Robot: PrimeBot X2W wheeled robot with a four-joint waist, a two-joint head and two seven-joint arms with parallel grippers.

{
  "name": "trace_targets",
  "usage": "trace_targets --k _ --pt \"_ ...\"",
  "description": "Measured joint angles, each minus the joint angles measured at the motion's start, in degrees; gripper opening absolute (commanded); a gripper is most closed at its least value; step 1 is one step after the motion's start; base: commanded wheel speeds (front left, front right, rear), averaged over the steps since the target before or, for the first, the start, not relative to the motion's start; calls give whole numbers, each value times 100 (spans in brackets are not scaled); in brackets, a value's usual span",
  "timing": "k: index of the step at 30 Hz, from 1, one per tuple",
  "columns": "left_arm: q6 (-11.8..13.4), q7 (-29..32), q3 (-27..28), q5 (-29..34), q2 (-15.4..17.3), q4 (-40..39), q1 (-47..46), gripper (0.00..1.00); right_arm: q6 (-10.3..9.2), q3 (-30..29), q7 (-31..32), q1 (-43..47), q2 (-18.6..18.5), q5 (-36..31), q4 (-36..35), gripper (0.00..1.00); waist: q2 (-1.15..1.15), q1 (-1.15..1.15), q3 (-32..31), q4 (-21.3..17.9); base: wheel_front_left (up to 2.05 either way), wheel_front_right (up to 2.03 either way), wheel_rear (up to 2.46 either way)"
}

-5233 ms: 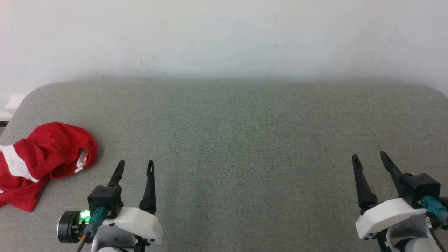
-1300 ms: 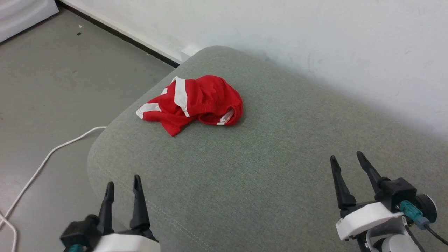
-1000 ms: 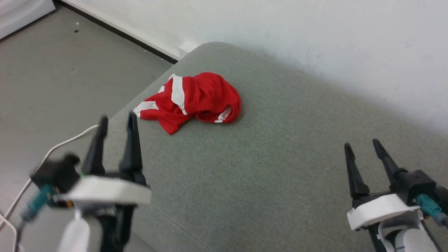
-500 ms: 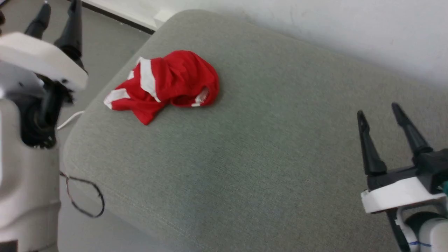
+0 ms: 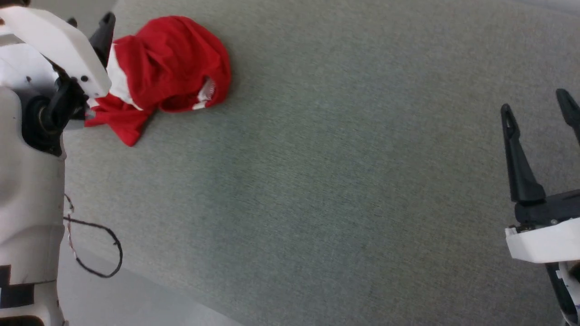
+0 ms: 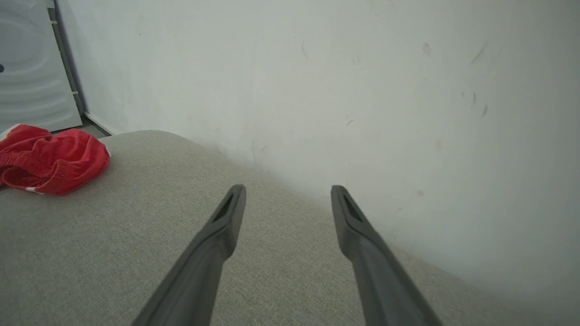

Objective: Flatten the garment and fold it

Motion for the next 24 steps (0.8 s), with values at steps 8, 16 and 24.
trace_targets --k 8,16,24 --pt "159 375 -102 81 188 508 16 100 0 -113 197 -121 -163 38 -243 100 0 -1 559 -368 0 0 0" --pt "269 458 -223 122 176 998 100 100 0 -200 343 -124 -332 107 -391 100 0 -1 972 -604 0 0 0" --pt "266 298 -226 109 138 1165 74 0 0 -209 403 -138 -378 108 -464 100 0 -2 1183 -685 0 0 0"
